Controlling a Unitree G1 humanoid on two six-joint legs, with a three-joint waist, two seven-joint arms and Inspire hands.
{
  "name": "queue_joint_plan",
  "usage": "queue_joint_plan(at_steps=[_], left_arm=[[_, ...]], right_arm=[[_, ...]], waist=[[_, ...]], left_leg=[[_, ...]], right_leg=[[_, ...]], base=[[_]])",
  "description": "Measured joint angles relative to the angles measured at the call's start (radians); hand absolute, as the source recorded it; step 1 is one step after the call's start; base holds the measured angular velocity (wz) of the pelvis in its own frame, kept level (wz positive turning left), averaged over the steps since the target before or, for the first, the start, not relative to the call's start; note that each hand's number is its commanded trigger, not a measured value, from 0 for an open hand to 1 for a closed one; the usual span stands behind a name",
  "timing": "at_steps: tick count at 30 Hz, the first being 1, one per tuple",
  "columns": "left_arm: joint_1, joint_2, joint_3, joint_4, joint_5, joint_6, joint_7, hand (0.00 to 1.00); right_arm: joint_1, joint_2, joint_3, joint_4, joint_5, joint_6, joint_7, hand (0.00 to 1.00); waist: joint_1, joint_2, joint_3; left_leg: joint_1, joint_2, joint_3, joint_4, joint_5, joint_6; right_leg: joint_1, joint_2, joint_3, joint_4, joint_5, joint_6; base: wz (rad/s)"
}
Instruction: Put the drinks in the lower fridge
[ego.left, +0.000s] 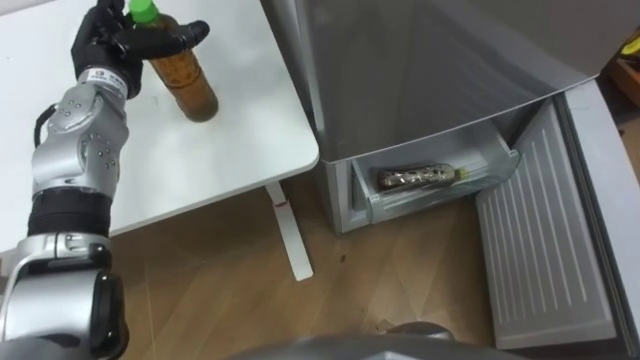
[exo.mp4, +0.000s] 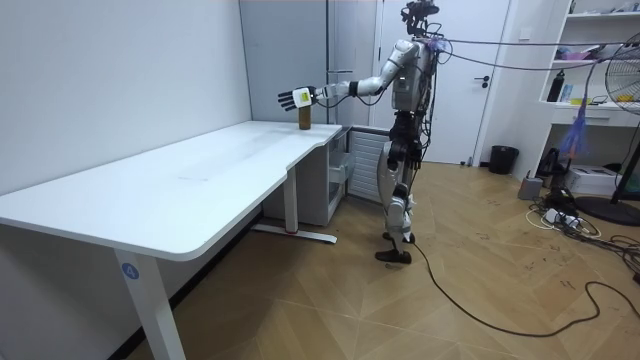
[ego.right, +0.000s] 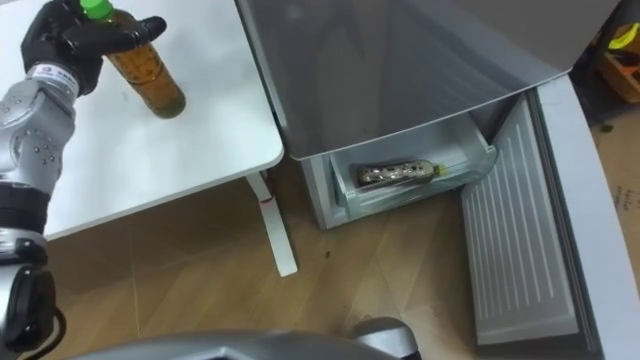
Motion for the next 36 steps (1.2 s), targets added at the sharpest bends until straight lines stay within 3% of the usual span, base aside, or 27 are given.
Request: queue_joint_plan(at_steps=[1,2,3,4,6,7,8,18,24,32,36], left_arm=[[0.000,0.000,0.000,0.002,0.000,0.000,-0.001,0.00],[0.000,0.000,0.000,0.005,-0.001,0.000,-0.003,0.13],[0.000,0.000,0.000,0.006,-0.001,0.004,-0.006,0.19],[0.000,0.000,0.000,0.006,-0.001,0.010,-0.010,0.47],[0.000,0.000,0.000,0.008,-0.001,0.017,-0.029,0.70],[0.000,0.000,-0.001,0.009,-0.001,0.018,-0.036,0.94],[0.000,0.000,-0.001,0.010,-0.001,0.022,-0.049,1.00],[0.000,0.000,-0.001,0.039,-0.003,0.031,-0.107,1.00],[0.000,0.000,-0.020,0.048,-0.003,0.061,-0.132,1.00],[0.000,0.000,-0.028,0.055,-0.019,0.063,-0.144,1.00],[-0.001,0.004,-0.027,0.055,-0.056,0.059,-0.142,1.00]], right_arm=[[0.000,0.000,0.000,0.000,0.000,0.000,0.000,0.00],[0.003,0.000,0.000,0.001,0.000,0.001,-0.001,0.00],[0.003,0.000,0.000,0.001,0.001,0.005,-0.003,0.00],[0.002,0.000,0.000,0.001,0.001,0.012,-0.003,0.00],[0.002,0.000,0.000,0.001,0.001,0.021,-0.003,0.00],[0.002,0.000,0.000,0.001,0.001,0.022,-0.003,0.00],[0.001,0.000,0.000,0.000,0.001,0.022,-0.003,0.00],[-0.004,0.000,0.000,-0.009,0.020,0.021,-0.003,0.00],[-0.014,-0.004,0.000,-0.006,0.025,0.022,-0.004,0.00],[-0.018,-0.006,0.000,-0.003,0.024,0.021,-0.010,0.00],[-0.027,-0.006,0.001,0.006,0.024,0.020,-0.035,0.00]], waist=[[0.000,0.000,0.0000],[-0.001,0.000,0.0000],[-0.001,0.000,-0.0002],[-0.001,0.001,-0.0006],[-0.001,0.001,-0.0007],[-0.001,0.001,-0.0007],[-0.001,0.001,-0.0008],[0.002,0.010,-0.0043],[0.002,0.014,-0.0017],[0.003,0.006,0.0044],[0.003,0.002,0.0011]], left_leg=[[0.000,0.000,0.000,0.000,0.000,0.000],[0.000,0.000,0.000,0.000,0.000,0.000],[0.000,0.000,0.001,0.000,0.000,0.000],[0.000,0.000,0.001,0.000,0.000,0.000],[-0.001,0.000,0.003,0.000,0.000,0.000],[-0.001,0.000,0.003,0.000,0.000,0.000],[-0.002,0.000,0.004,0.000,0.000,0.000],[-0.002,0.003,0.015,0.001,-0.002,0.000],[-0.001,0.003,0.014,0.002,-0.002,0.000],[-0.003,0.006,0.013,0.003,-0.003,-0.002],[-0.024,0.006,0.005,0.011,-0.003,-0.002]], right_leg=[[0.000,0.000,0.000,0.000,0.000,0.000],[0.000,0.000,0.000,0.000,0.000,0.000],[-0.001,0.000,0.000,0.000,0.000,0.000],[-0.001,0.000,0.000,0.000,0.000,0.000],[-0.002,0.000,0.000,0.000,0.000,0.000],[-0.003,0.000,0.000,0.000,0.000,0.000],[-0.004,0.000,0.000,0.000,0.000,0.000],[-0.016,0.001,0.000,0.016,0.000,0.000],[-0.016,0.001,0.000,0.016,0.000,0.000],[-0.018,0.003,0.000,0.016,-0.001,-0.002],[-0.033,0.004,-0.002,0.017,-0.001,-0.002]], base=[[0.00],[0.00],[0.00],[0.00],[0.00],[0.00],[0.00],[-0.04],[-0.01],[0.00],[0.04]])
